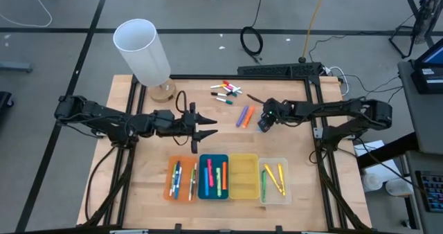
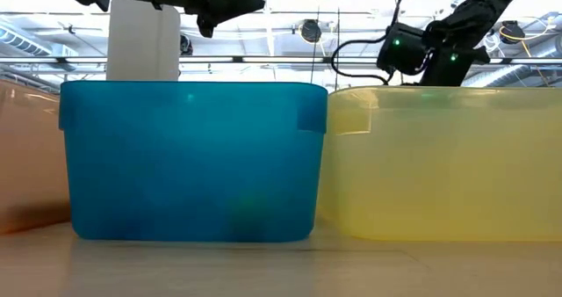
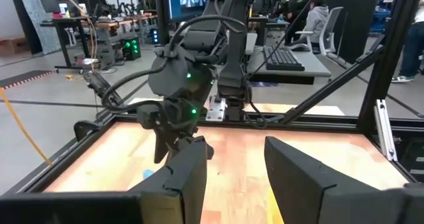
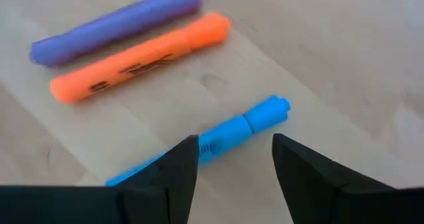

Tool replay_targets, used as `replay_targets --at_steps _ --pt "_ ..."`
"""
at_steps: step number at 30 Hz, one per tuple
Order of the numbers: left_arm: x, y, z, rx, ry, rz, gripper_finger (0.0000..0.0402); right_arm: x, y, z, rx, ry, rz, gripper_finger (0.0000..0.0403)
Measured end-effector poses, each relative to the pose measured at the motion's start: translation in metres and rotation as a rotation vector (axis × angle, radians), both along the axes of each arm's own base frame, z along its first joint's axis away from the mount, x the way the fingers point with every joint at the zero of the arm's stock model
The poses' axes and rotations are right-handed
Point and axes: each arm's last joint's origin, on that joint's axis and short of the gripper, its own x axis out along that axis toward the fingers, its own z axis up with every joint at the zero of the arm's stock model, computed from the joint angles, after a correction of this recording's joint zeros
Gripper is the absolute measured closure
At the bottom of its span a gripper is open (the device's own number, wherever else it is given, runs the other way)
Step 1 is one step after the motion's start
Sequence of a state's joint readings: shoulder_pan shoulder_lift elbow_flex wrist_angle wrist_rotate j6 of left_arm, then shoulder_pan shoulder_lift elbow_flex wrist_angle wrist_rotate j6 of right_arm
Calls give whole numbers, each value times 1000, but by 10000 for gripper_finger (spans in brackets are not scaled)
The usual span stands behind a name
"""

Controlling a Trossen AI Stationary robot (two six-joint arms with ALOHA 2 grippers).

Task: Pick & Place Markers
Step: Put the blue highlighter pen into the blue bin

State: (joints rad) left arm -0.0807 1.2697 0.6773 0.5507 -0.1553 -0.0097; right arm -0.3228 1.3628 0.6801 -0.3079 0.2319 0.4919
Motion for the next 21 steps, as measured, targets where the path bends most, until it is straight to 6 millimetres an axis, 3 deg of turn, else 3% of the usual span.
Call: replay_targets --at_steps 6,13,17,21 --pt "0 0 0 0 0 0 245 -12 5 -13 215 104 -143 222" --pt "0 0 0 -19 0 0 245 -7 7 -14 252 47 -144 222" --pt "0 0 0 -19 1 0 245 3 5 -9 211 -45 -67 222" --pt "0 0 -1 -19 8 0 245 5 7 -8 160 -25 104 222"
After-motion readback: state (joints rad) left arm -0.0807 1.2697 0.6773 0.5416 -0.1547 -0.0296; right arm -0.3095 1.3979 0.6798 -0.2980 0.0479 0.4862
